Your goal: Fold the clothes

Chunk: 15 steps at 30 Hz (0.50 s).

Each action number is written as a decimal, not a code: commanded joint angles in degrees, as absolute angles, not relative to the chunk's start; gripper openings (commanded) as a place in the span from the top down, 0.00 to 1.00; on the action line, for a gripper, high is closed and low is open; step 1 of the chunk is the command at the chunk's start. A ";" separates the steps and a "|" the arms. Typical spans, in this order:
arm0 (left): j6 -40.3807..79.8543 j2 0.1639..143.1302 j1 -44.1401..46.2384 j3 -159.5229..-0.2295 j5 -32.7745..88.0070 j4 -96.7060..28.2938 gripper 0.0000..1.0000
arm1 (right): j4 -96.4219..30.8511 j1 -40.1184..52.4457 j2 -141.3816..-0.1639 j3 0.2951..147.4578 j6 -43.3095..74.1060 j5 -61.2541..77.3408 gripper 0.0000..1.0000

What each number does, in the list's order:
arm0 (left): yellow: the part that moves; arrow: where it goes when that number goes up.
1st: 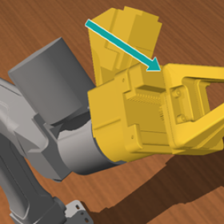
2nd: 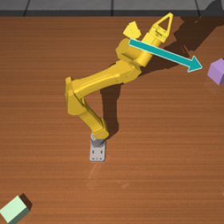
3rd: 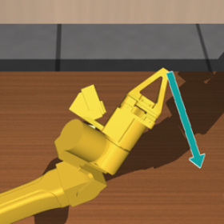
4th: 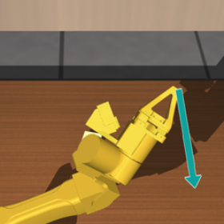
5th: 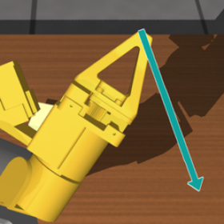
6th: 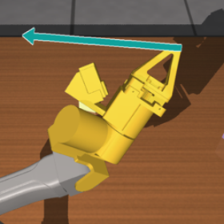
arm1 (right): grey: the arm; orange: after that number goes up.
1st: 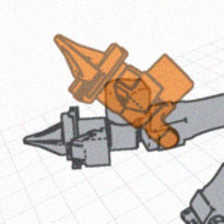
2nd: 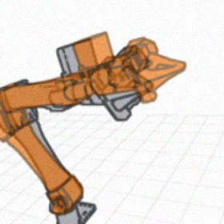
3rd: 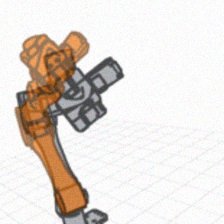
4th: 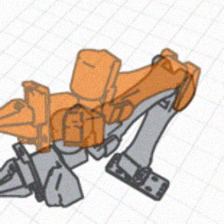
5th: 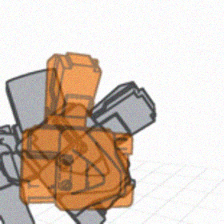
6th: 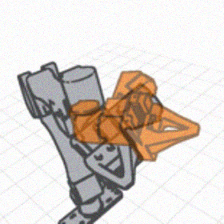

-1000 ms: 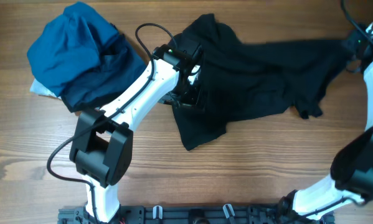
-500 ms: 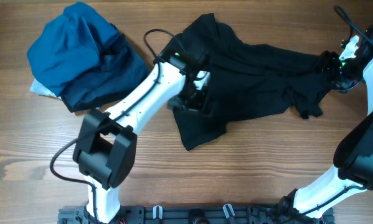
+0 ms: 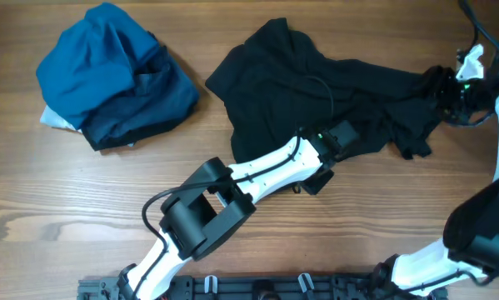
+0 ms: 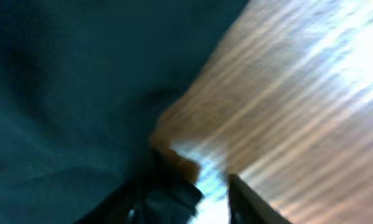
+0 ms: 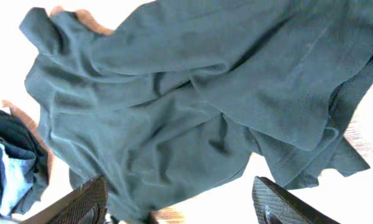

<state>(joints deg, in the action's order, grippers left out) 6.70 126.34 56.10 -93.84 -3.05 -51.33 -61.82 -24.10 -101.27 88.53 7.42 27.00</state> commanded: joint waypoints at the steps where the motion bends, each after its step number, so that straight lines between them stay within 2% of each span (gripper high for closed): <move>1: 6.39 130.02 55.48 -93.62 -8.58 -50.72 0.60 | -62.19 -23.86 -99.33 88.51 6.35 28.34 0.25; 4: 6.42 130.02 55.51 -93.65 -10.68 -51.37 0.94 | -62.19 -23.86 -99.33 88.49 6.17 28.01 0.25; 6: 7.51 128.31 55.48 -93.89 -13.43 -54.74 0.96 | -62.28 -23.86 -99.37 88.49 7.42 24.77 0.25; 9: 9.96 123.00 52.95 -94.15 -16.16 -62.92 0.96 | -63.99 -23.86 -99.66 87.31 11.11 15.86 0.19; 11: 11.38 121.69 51.09 -94.15 -18.24 -65.06 0.96 | -63.92 -23.79 -99.83 84.47 10.92 16.53 0.20; 13: 12.78 121.47 49.15 -94.15 -19.84 -66.87 0.96 | -63.24 -23.42 -99.92 80.88 10.48 16.49 0.26; 15: 14.09 121.49 46.57 -94.13 -19.59 -69.58 0.96 | -60.99 -22.65 -99.92 76.29 10.41 17.74 0.39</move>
<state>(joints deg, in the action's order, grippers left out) 10.24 123.79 50.35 -94.30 -16.21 -66.74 -62.67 -23.88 -100.38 81.89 10.33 18.39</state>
